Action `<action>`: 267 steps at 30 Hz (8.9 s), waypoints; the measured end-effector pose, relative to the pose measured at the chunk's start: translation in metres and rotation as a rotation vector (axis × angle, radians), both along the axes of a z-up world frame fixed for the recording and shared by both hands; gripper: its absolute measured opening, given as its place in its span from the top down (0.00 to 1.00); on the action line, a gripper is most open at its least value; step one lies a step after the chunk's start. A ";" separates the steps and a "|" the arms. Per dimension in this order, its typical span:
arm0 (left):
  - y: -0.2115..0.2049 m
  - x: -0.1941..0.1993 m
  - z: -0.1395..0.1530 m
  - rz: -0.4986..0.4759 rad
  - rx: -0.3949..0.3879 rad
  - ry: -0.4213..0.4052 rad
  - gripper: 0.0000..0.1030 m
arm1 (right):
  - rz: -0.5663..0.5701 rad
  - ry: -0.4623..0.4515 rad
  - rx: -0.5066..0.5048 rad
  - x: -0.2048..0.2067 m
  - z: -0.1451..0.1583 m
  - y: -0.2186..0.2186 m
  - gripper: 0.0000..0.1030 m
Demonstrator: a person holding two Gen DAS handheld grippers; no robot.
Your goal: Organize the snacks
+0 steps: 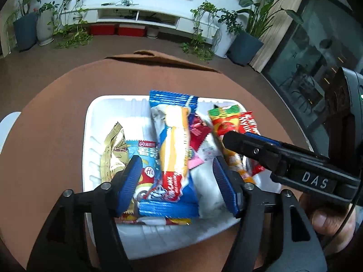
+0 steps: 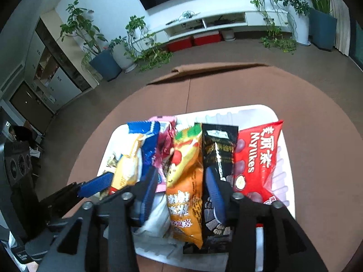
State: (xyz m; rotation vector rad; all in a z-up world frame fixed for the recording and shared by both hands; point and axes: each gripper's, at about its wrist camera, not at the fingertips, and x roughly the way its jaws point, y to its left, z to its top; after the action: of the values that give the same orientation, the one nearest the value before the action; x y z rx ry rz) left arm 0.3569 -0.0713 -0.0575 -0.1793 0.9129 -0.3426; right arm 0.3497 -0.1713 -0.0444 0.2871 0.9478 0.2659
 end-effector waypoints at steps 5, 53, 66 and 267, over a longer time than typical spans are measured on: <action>0.008 -0.027 0.025 0.006 -0.025 -0.040 0.12 | -0.026 -0.059 0.036 -0.021 0.023 -0.011 0.29; 0.016 -0.296 -0.030 -0.013 0.226 0.138 0.33 | -0.048 -0.060 -0.072 -0.315 -0.012 -0.009 0.06; 0.018 -0.289 -0.029 -0.077 0.297 0.113 0.67 | -0.014 -0.076 -0.127 -0.320 -0.012 -0.001 0.07; -0.003 -0.294 0.041 0.249 0.301 -0.209 0.00 | -0.225 -0.549 -0.306 -0.318 0.085 -0.009 0.00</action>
State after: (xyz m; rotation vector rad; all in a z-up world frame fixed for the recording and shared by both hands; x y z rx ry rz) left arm 0.0627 -0.0740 -0.0165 0.0207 0.7151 0.0095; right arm 0.0319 -0.1807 0.0408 0.0291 0.3983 -0.0142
